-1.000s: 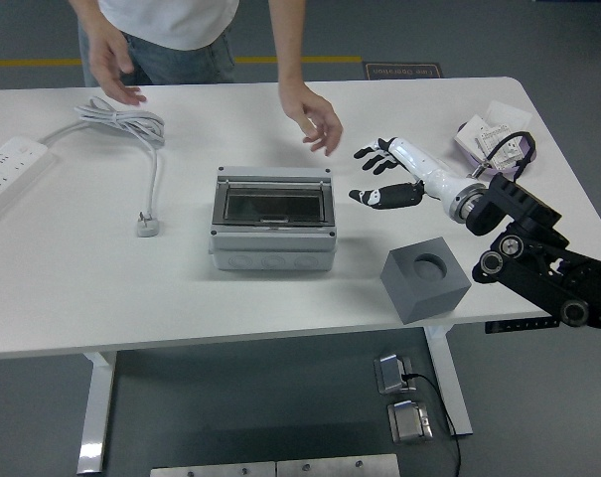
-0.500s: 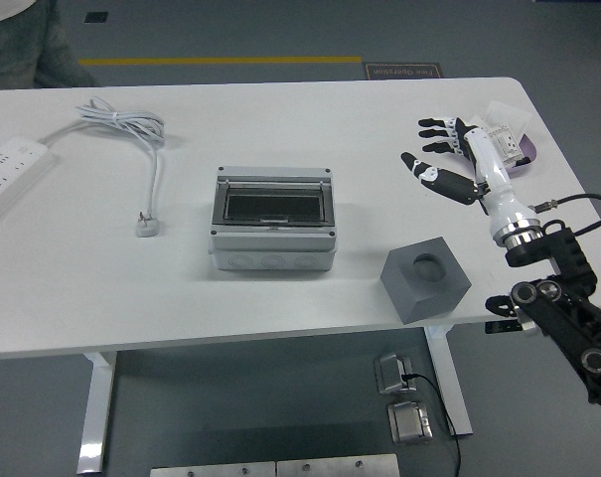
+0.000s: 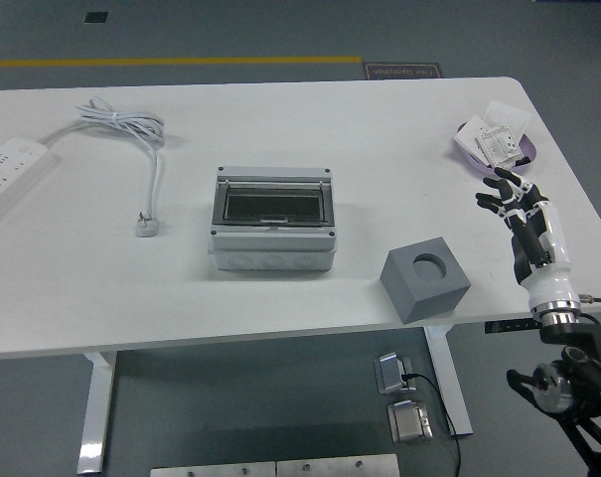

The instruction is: Fetch the battery,place it into the box,close the lid of the box

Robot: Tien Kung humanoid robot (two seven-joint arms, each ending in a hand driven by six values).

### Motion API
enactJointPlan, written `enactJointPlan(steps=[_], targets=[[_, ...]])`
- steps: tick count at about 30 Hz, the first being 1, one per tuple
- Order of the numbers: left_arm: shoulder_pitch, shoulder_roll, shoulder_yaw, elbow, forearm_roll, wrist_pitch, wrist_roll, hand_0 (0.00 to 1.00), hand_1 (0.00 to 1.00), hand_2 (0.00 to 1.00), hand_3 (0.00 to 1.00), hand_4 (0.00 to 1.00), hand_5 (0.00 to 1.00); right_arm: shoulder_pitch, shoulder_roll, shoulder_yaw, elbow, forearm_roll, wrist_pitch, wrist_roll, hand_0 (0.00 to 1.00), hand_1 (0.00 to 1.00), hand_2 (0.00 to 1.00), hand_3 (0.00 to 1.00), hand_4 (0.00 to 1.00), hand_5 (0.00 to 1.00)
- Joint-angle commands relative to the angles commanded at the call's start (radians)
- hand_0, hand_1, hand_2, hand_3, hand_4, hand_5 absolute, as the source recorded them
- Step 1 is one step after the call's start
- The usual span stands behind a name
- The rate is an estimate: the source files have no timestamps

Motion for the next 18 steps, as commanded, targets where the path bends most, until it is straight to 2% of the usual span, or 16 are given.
enactJointPlan(steps=[1, 2, 8, 9, 14, 15, 18], targets=[[0.000, 0.000, 0.001, 0.000, 0.000, 0.000, 0.000, 0.568, 0.685, 0.550, 0.589, 0.466, 0.159, -0.008, -0.006, 0.016, 0.005, -0.012, 0.002, -0.021, 0.694, 0.642, 0.680, 0.742, 0.929, 0.729], [-0.001, 0.000, 0.001, 0.000, 0.000, 0.000, 0.000, 0.569, 0.685, 0.551, 0.588, 0.465, 0.160, -0.018, -0.013, 0.034, 0.011, -0.029, 0.007, -0.047, 0.545, 0.632, 0.691, 0.758, 0.955, 0.842], [-0.003, 0.003, 0.004, 0.000, -0.001, -0.001, -0.002, 0.569, 0.685, 0.551, 0.588, 0.465, 0.160, -0.071, -0.066, 0.128, 0.049, -0.137, 0.066, -0.205, 0.545, 0.632, 0.691, 0.758, 0.955, 0.842], [-0.003, 0.003, 0.003, 0.000, -0.001, -0.001, -0.002, 0.568, 0.684, 0.551, 0.587, 0.466, 0.165, -0.077, -0.072, 0.136, 0.053, -0.147, 0.075, -0.225, 0.437, 0.606, 0.679, 0.757, 0.961, 0.985], [-0.004, 0.005, 0.005, 0.000, -0.003, -0.001, -0.002, 0.568, 0.684, 0.551, 0.587, 0.466, 0.165, -0.119, -0.103, 0.162, 0.088, -0.145, 0.121, -0.351, 0.437, 0.606, 0.679, 0.757, 0.961, 0.985], [-0.004, 0.005, 0.006, 0.000, -0.004, -0.001, -0.003, 0.568, 0.685, 0.551, 0.586, 0.465, 0.166, -0.127, -0.106, 0.161, 0.093, -0.129, 0.127, -0.369, 0.466, 0.604, 0.707, 0.797, 0.980, 0.998], [-0.005, 0.005, 0.006, 0.000, -0.005, -0.001, -0.003, 0.568, 0.685, 0.551, 0.586, 0.465, 0.166, -0.150, -0.111, 0.153, 0.105, -0.072, 0.141, -0.379, 0.466, 0.604, 0.707, 0.797, 0.980, 0.998]])
